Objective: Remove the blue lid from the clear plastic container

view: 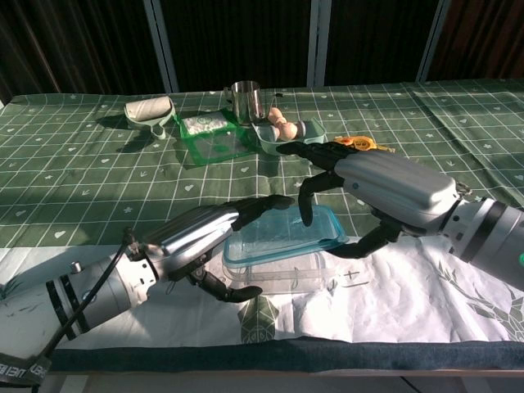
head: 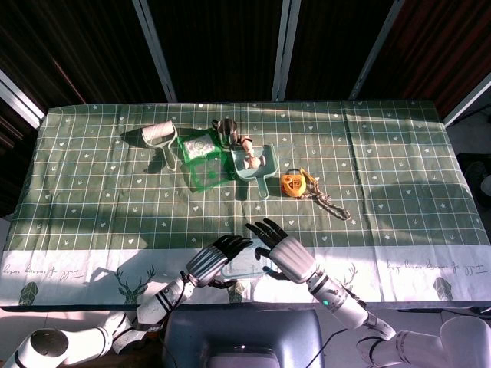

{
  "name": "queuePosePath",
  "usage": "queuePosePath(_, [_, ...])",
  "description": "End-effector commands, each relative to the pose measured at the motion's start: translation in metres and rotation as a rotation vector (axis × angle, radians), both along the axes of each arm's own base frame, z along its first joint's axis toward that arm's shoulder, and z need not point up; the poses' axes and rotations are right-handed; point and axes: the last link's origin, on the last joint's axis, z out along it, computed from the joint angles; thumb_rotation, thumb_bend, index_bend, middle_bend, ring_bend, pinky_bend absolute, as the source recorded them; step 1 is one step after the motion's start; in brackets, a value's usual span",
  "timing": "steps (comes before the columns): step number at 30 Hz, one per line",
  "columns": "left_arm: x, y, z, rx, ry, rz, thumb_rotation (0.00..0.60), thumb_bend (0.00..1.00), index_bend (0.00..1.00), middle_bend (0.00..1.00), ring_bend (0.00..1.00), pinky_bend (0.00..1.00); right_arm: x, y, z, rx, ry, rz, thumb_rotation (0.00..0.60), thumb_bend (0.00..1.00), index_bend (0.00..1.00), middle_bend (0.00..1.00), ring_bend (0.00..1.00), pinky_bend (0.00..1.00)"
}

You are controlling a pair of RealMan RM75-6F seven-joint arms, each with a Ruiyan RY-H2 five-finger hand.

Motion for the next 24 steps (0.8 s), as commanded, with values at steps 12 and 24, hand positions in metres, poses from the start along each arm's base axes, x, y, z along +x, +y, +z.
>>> queuePosePath(12, [0.006,0.004,0.013,0.007,-0.124,-0.009,0.600,0.26,0.00,0.09,0.00,0.03,0.008,0.005,-0.007,-0.049,-0.053,0.060,0.600,0.48,0.86,0.20,0.03,0.00])
queuePosePath(24, [0.002,0.017,0.027,0.089,-0.150,-0.002,0.600,0.26,0.00,0.00,0.00,0.00,0.016,-0.007,0.016,-0.167,-0.070,0.124,0.600,0.48,0.86,0.22,0.05,0.00])
